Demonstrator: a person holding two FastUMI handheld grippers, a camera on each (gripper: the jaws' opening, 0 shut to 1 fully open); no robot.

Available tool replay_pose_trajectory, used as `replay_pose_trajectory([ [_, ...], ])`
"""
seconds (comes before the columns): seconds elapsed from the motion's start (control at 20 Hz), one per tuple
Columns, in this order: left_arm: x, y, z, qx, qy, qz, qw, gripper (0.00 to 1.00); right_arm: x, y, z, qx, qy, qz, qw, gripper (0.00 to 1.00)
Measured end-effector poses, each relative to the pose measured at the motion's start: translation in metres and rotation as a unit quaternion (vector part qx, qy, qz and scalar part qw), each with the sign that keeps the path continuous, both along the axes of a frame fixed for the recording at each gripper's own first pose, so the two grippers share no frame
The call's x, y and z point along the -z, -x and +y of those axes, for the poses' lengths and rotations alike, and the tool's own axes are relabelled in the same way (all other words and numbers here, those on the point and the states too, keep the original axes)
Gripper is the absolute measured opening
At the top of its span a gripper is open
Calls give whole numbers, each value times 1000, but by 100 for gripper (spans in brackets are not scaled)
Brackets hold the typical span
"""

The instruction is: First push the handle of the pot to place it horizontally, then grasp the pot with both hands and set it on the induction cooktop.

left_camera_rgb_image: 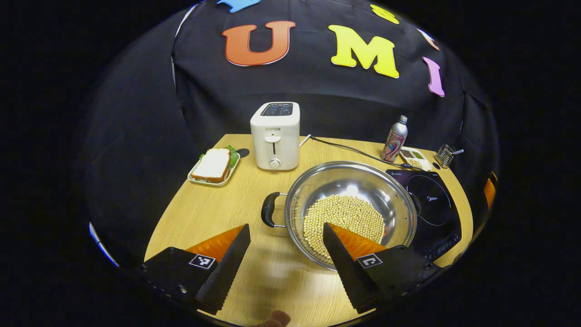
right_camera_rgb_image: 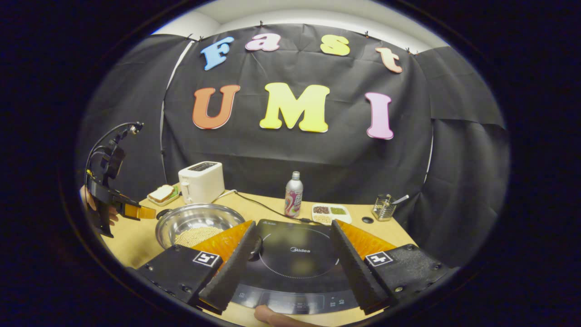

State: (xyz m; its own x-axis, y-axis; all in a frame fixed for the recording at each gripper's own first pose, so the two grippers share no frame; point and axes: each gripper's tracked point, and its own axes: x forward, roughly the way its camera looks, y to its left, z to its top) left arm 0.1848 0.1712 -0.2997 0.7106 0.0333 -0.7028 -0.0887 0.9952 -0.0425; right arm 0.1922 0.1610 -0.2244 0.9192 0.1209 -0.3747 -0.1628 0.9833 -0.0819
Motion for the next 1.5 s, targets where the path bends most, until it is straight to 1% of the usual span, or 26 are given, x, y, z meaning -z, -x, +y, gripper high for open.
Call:
replay_pose_trajectory([
  [0.2,8,-15,-2,16,-5,-20,1000,97,35,-20,23,-8,-1,30,1000,99],
  [0.35,33,-29,4,21,-23,-14,999,97,66,-34,42,-12,-11,68,998,99],
  [0.55,63,-44,6,23,-16,3,1000,97,103,-55,74,-21,-18,104,994,99],
  [0.65,77,-53,14,16,-18,12,1000,97,121,-66,88,-28,-23,123,992,99],
  [0.8,91,-58,12,25,0,23,999,98,149,-81,86,-9,10,147,989,100],
  [0.85,94,-62,17,27,-5,22,999,98,156,-85,88,-6,15,153,988,98],
  [0.95,96,-69,22,31,-17,16,999,97,169,-88,93,-6,16,171,985,99],
  [1.0,100,-70,22,31,-19,21,999,95,172,-87,95,-9,7,179,984,99],
  [1.05,101,-71,18,37,-13,23,999,80,169,-89,101,-13,-7,180,984,100],
  [1.1,103,-71,15,40,-5,24,999,82,173,-91,100,-10,-11,188,982,100],
  [1.15,105,-73,14,41,-5,23,999,76,177,-90,99,-11,-4,199,980,99],
  [1.2,105,-73,15,44,-4,24,999,73,173,-91,98,-12,7,197,980,98],
  [1.25,105,-73,14,44,-1,23,999,72,176,-93,98,-14,11,196,980,89],
  [1.3,105,-73,14,44,2,23,999,72,177,-92,98,-15,15,202,979,93],
  [1.35,105,-73,14,43,6,22,999,71,175,-92,100,-26,15,200,979,87],
  [1.4,107,-72,13,42,10,22,999,71,177,-94,99,-31,14,202,979,89],
  [1.45,108,-73,12,44,10,18,999,71,177,-94,96,-33,18,202,979,87],
  [1.5,111,-73,12,48,8,12,999,71,176,-95,96,-34,9,201,979,80],
])
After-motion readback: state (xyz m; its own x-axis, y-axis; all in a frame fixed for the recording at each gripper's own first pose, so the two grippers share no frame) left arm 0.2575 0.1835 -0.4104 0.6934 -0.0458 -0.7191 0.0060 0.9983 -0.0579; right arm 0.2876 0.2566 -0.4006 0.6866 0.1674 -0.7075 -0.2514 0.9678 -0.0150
